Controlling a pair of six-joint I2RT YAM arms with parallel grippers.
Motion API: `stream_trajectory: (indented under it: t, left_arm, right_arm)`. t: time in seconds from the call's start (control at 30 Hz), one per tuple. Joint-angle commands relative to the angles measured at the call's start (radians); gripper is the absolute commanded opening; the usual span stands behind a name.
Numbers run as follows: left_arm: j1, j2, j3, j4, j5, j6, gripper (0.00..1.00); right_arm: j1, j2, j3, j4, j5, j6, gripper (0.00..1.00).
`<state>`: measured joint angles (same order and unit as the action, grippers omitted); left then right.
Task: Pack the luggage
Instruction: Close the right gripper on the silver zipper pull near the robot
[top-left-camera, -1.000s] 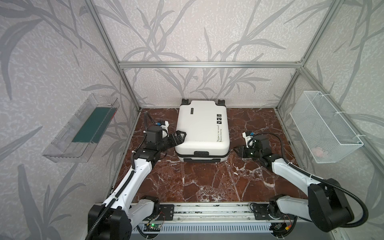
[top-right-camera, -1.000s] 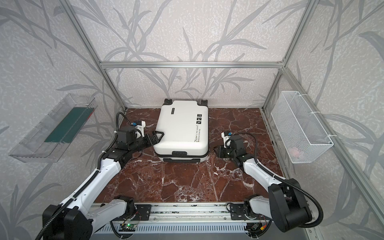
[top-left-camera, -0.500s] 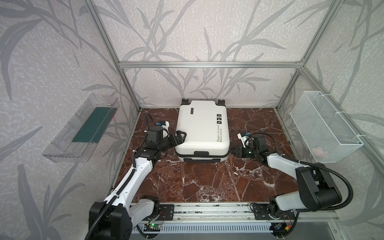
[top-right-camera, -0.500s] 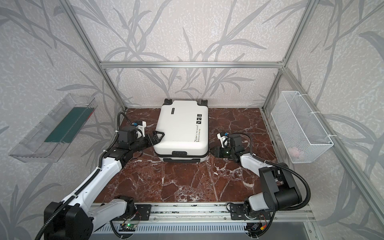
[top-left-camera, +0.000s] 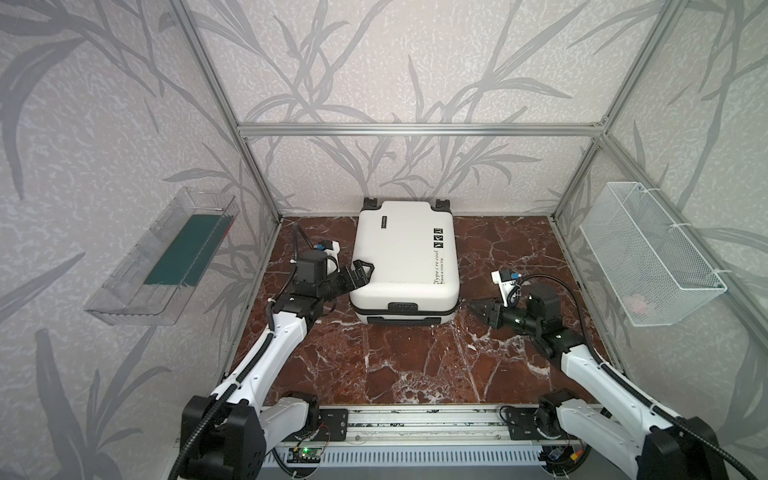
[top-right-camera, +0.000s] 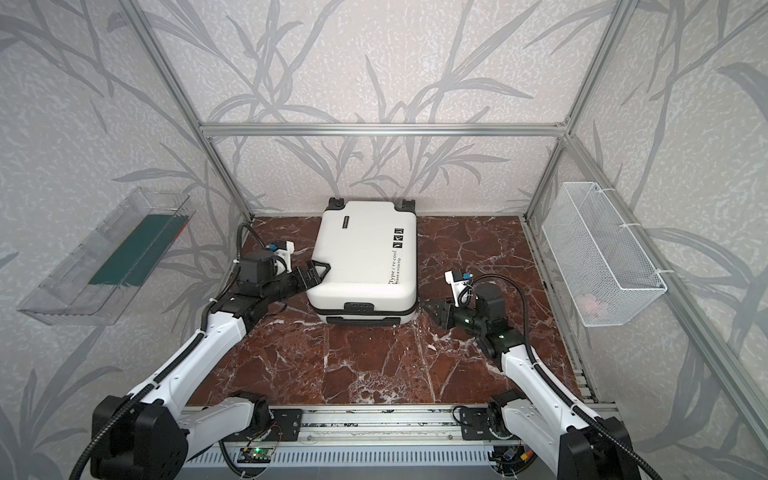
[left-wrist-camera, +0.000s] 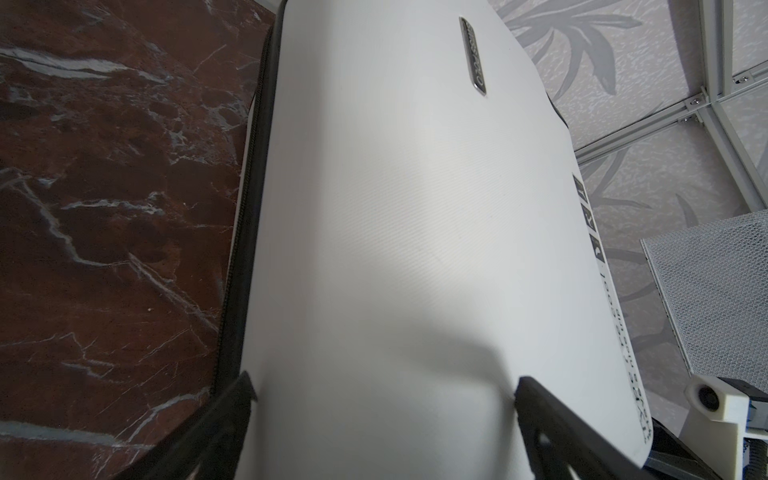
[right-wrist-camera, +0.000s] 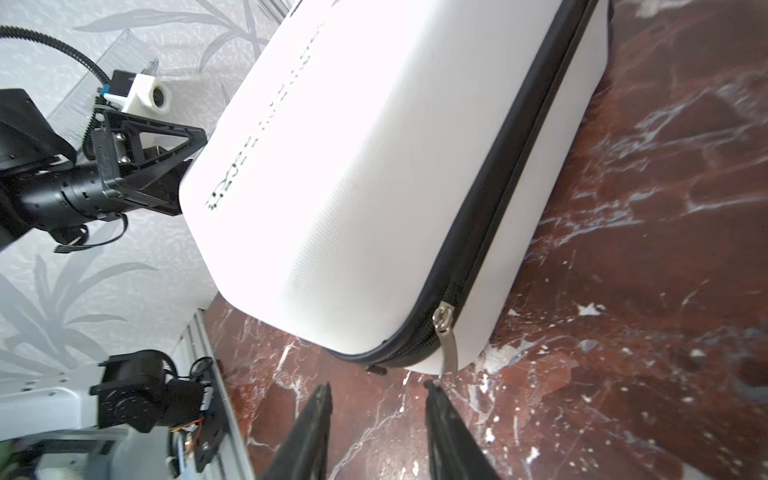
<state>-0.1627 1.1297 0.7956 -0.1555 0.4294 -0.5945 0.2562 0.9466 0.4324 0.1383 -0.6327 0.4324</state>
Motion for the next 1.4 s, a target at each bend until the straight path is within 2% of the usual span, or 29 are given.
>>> stream_trajectory:
  t: [0.0,0.13,0.33,0.53,0.83,1.07,1.37]
  left_arm:
    - [-0.003,0.006,-0.003,-0.007,0.003,0.011,0.99]
    - [-0.003,0.006,-0.005,-0.009,0.002,0.013,0.99]
    - [-0.003,0.006,-0.005,-0.013,0.0,0.01,0.99]
    - [-0.003,0.01,-0.005,-0.015,-0.001,0.008,0.99]
    - [-0.003,0.013,-0.004,-0.017,-0.004,0.005,0.99]
    - [-0.003,0.016,-0.006,-0.015,-0.003,0.004,0.99]
    - [-0.003,0.017,-0.009,-0.012,-0.003,0.002,0.99]
  right_arm:
    - [-0.002,0.012,0.016,-0.086,0.098,-0.04,0.43]
    - [0.004,0.079,0.06,-0.178,0.12,-0.144,0.46]
    - [0.073,0.105,0.02,-0.119,0.241,-0.168,0.48]
    - [0.15,0.137,-0.028,0.019,0.35,-0.17,0.5]
    - [0.216,0.262,-0.038,0.221,0.427,-0.184,0.5]
    - [0.246,0.332,-0.003,0.267,0.508,-0.212,0.4]
    - [0.246,0.303,0.019,0.237,0.504,-0.254,0.34]
